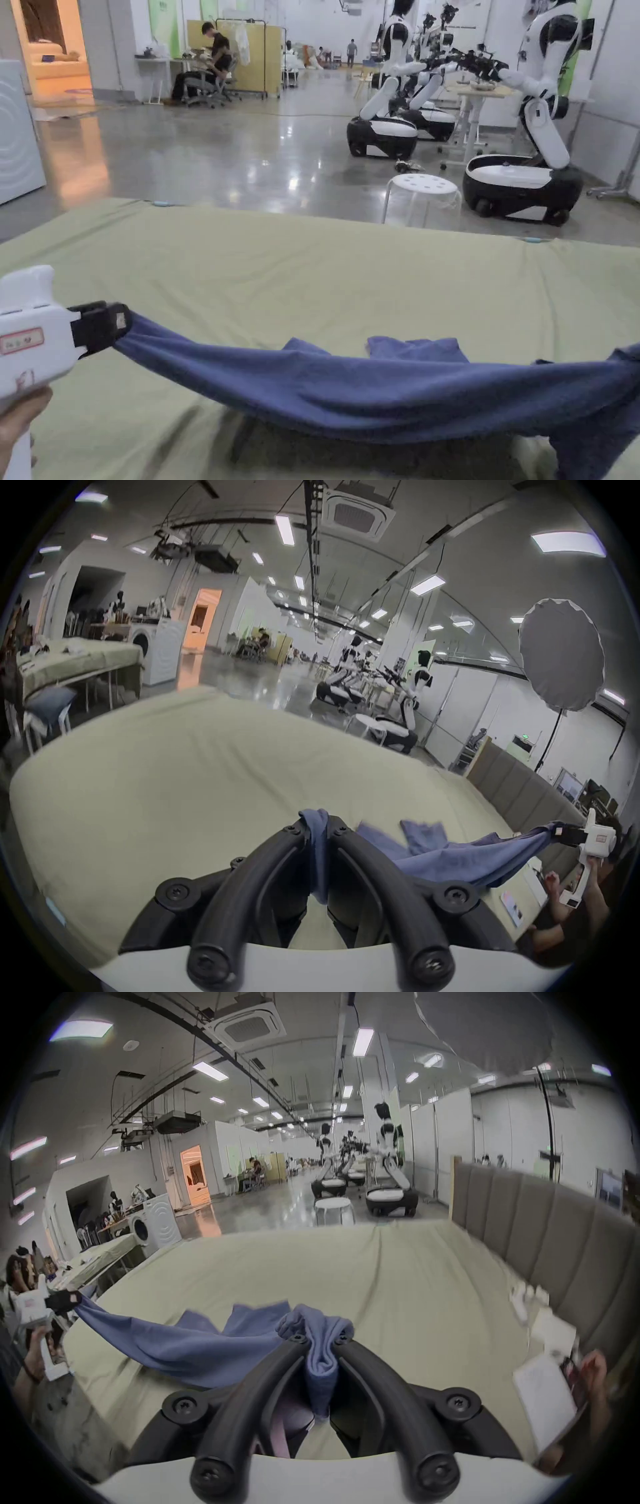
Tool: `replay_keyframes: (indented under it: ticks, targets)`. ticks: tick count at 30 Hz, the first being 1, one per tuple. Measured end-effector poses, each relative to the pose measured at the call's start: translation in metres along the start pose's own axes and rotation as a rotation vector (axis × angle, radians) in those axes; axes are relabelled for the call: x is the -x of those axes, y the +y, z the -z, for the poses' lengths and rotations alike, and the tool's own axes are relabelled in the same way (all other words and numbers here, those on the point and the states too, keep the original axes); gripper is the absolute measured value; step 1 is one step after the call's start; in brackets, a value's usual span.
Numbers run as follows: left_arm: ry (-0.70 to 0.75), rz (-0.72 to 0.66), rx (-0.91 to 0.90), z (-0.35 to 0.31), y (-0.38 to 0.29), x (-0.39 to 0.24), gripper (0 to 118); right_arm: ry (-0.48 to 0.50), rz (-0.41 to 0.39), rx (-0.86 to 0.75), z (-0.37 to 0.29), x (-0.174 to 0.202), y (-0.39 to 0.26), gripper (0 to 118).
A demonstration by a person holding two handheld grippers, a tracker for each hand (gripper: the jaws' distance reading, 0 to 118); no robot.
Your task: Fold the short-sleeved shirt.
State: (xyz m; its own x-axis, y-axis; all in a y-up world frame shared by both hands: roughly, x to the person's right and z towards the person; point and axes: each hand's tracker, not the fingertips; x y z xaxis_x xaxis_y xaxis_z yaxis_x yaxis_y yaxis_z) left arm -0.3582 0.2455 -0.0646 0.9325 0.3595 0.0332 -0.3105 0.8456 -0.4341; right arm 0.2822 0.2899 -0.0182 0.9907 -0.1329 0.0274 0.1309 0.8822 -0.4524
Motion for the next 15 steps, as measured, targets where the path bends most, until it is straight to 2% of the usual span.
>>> replay_keyframes:
  ticks: [2,4,8,10,12,14,15]
  targets:
    - [0.008,-0.013,0.060,-0.017,-0.037,0.018,7,-0.013,0.004,0.062,-0.023,-0.008,-0.040,7]
    - [0.016,-0.050,0.159,-0.028,-0.069,0.037,7,-0.026,0.068,0.098,-0.045,-0.011,-0.076,7]
    - [0.039,-0.095,0.208,-0.047,-0.120,0.063,7,-0.062,0.196,0.181,-0.073,-0.021,-0.142,7]
    - [0.048,-0.125,0.241,-0.049,-0.132,0.068,7,-0.088,0.209,0.215,-0.080,-0.020,-0.168,7]
    - [0.045,-0.115,0.252,-0.054,-0.141,0.063,7,-0.075,0.261,0.243,-0.081,-0.020,-0.182,7]
    - [0.034,-0.100,0.279,-0.056,-0.145,0.060,8,-0.085,0.246,0.244,-0.084,-0.017,-0.196,7]
    - [0.029,-0.092,0.270,-0.056,-0.147,0.058,17,-0.085,0.233,0.256,-0.082,-0.017,-0.197,10]
